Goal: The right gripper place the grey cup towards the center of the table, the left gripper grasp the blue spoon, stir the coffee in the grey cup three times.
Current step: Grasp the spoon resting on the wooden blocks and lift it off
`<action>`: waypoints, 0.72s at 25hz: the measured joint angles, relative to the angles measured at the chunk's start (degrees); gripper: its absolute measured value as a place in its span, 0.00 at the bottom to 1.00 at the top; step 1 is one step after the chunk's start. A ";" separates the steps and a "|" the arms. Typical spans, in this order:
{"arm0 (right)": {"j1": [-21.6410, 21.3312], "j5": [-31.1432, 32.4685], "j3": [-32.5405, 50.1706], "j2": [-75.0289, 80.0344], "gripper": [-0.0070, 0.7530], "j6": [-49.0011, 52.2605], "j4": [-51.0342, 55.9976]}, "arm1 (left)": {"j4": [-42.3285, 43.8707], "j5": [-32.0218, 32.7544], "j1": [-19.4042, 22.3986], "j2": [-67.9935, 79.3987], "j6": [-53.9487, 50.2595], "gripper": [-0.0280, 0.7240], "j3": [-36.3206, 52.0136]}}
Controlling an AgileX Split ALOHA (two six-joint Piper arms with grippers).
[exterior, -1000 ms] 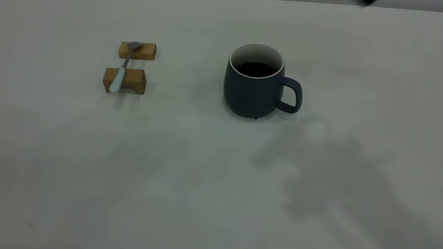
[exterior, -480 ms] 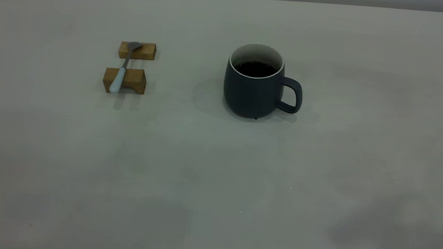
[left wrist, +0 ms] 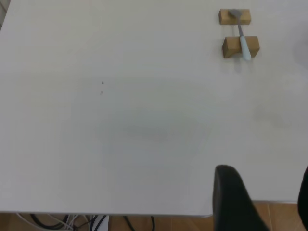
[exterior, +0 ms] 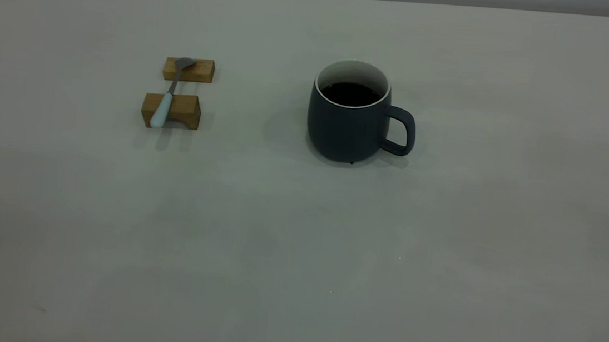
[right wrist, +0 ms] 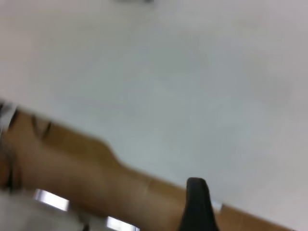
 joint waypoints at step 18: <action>-11.50 -2.27 5.54 -15.75 0.80 5.44 -3.59 | 0.00 0.00 0.00 0.00 0.00 0.58 0.00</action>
